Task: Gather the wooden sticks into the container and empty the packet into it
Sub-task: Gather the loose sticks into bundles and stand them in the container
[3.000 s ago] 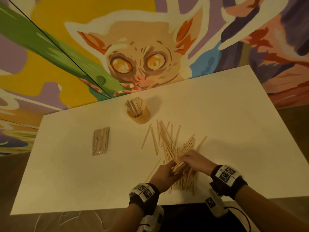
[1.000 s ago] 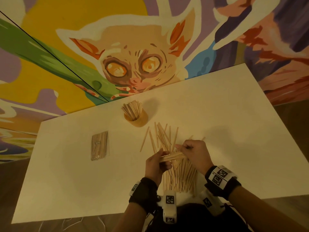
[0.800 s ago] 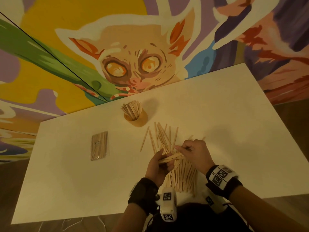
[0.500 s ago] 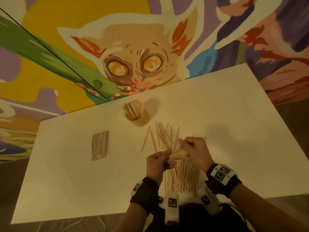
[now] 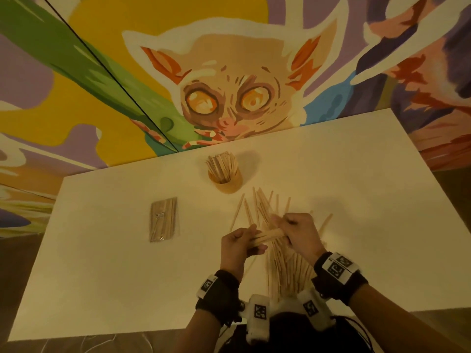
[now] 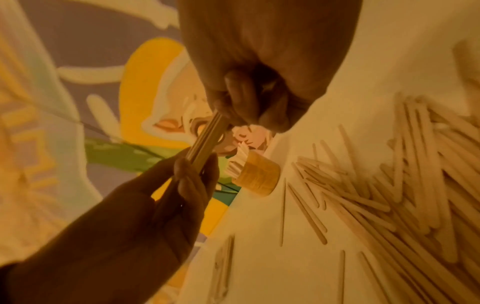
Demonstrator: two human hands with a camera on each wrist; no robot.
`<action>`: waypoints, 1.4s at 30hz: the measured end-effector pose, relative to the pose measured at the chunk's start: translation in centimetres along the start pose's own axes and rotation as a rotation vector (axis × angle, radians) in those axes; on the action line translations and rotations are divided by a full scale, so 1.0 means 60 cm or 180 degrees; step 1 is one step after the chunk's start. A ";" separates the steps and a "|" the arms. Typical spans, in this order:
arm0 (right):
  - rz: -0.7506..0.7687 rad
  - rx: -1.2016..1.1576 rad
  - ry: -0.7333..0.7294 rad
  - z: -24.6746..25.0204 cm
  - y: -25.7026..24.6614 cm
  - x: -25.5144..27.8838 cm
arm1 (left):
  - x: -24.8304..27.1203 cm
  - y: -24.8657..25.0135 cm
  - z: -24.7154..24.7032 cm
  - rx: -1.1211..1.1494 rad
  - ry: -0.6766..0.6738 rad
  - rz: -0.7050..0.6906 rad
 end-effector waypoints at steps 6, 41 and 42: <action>0.0773 0.0769 -0.0195 -0.082 -0.040 -0.009 | -0.009 -0.040 0.073 0.0837 0.0182 0.1009; 0.0615 0.4598 -0.1100 -0.229 -0.146 -0.407 | -0.232 -0.028 0.228 -0.0244 -0.0113 0.0771; 0.0538 0.4899 -0.1337 -0.245 -0.129 -0.404 | -0.230 -0.033 0.227 -0.0326 -0.0152 0.0806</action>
Point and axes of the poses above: each hand's wrist, its own x-axis away from the middle knuckle, its own z-axis out of the back of the hand, y = z × x, the point moved 7 cm from there along -x, towards the middle knuckle, and after that the axes turned 7 degrees about -y, right-handed, at the moved point
